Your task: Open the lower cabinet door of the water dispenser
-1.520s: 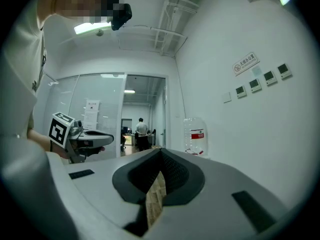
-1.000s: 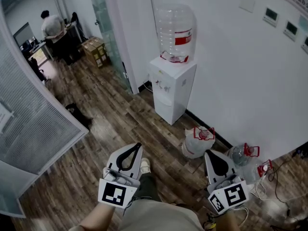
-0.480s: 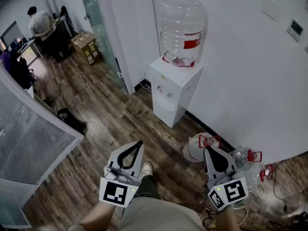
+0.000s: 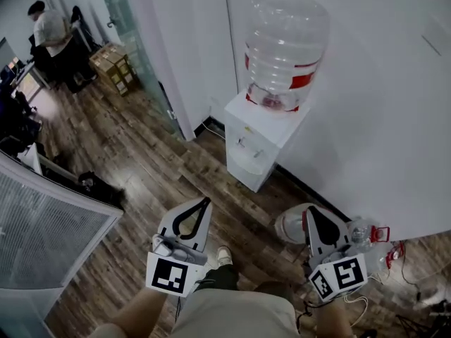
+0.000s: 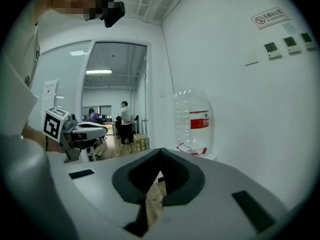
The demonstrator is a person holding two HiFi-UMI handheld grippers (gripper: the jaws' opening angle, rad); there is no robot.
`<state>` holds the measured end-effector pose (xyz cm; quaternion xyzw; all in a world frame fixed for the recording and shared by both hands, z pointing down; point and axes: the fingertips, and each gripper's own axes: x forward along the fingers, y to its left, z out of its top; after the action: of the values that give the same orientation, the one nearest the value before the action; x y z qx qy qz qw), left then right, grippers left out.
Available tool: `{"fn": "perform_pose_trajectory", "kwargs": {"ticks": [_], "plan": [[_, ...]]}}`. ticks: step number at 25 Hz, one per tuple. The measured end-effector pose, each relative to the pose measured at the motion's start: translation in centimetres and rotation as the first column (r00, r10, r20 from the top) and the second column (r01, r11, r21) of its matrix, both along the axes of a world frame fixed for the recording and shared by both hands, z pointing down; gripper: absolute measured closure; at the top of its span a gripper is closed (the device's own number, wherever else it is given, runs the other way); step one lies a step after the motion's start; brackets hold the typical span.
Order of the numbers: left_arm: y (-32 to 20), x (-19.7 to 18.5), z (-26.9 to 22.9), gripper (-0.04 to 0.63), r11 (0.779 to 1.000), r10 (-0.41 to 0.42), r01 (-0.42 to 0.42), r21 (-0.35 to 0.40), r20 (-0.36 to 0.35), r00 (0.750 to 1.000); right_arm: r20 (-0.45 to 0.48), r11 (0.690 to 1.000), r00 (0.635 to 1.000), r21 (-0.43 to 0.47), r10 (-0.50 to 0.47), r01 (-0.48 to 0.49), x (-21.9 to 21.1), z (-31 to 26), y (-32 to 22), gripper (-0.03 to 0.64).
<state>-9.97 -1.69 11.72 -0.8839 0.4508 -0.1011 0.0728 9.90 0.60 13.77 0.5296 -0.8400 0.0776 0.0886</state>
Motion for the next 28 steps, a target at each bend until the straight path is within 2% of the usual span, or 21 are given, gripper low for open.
{"fn": "perform_pose_trajectory", "kwargs": {"ticks": [8,13,16,20,23,28], "plan": [[-4.4,-0.7,1.6,0.589,0.999,-0.005,0.004,-0.033,-0.022,1.000,-0.017,1.000,1.000,0.006,0.010,-0.010,-0.7,0.3,-4.8,0.609],[-5.9,-0.7,2.3,0.589,0.995,-0.061,0.057,-0.082,-0.041,0.997,0.021,0.999,0.999,-0.003,0.043,-0.043,1.1,0.6,-6.7,0.609],[-7.3,-0.5,2.3,0.589,0.992,-0.105,0.102,-0.075,-0.025,0.994,0.033,1.000,0.999,-0.010,0.021,-0.021,2.1,1.1,-7.8,0.609],[-8.7,0.6,2.0,0.589,0.992,-0.113,0.113,-0.049,-0.006,0.994,0.037,1.000,0.999,0.000,0.022,-0.022,3.7,1.4,-8.8,0.609],[-9.2,1.4,2.5,0.589,0.994,-0.104,0.103,-0.041,-0.006,0.995,0.052,1.000,0.998,0.011,0.018,-0.019,4.3,2.1,-9.8,0.584],[-10.2,3.1,5.3,0.589,0.995,-0.078,0.077,-0.065,-0.019,0.997,0.062,1.000,0.998,-0.010,0.009,-0.008,4.5,5.5,-11.6,0.486]]}}
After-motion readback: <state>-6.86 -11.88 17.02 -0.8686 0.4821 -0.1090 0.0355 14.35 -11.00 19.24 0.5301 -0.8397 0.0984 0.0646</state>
